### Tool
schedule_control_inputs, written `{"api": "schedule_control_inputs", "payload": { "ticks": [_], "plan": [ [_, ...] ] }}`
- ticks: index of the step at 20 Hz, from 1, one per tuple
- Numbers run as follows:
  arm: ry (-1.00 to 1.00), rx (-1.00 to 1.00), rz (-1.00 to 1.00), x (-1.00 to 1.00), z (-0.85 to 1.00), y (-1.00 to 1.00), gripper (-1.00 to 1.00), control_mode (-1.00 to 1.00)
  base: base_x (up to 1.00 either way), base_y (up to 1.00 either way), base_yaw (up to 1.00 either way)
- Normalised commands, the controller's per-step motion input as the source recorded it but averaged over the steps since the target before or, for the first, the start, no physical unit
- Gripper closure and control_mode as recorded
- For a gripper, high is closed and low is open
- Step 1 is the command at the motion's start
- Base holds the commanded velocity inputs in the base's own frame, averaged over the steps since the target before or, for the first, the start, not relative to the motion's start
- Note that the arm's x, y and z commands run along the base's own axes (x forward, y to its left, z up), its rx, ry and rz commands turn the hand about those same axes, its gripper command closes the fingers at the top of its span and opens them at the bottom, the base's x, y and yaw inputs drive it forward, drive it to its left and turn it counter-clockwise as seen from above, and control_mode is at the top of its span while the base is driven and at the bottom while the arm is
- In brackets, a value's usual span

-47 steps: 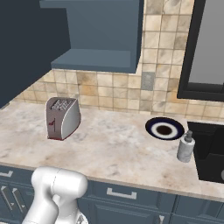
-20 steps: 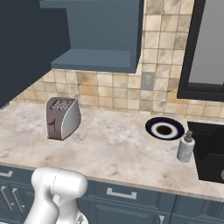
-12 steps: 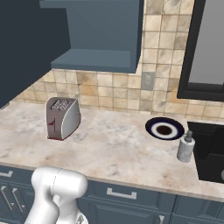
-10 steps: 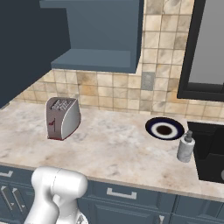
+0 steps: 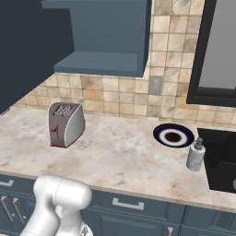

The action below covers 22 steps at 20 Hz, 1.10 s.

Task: Open the cabinet. Pick the soap dispenser and place it next to the sink. Then close the cabinet.

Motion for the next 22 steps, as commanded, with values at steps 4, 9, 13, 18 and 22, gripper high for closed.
{"api": "schedule_control_inputs", "payload": {
  "ticks": [4, 9, 13, 18, 22],
  "plan": [
    [0.0, 0.0, -0.22, 0.37, -0.08, 0.3, -1.0, -1.0, 0.0, 0.0, 0.0],
    [0.0, 0.0, -0.19, 0.28, -0.08, 0.22, -1.0, -1.0, 0.0, 0.0, 0.0],
    [0.0, 0.0, -0.19, 0.18, 0.0, 0.16, -1.0, -1.0, 0.0, 0.0, 0.0],
    [0.0, 0.0, -0.19, 0.15, 0.0, 0.05, -1.0, -1.0, 0.0, 0.0, 0.0],
    [0.0, 0.0, -0.14, 0.19, 0.0, 0.0, -1.0, -1.0, 0.0, 0.0, 0.0]
  ]
}}
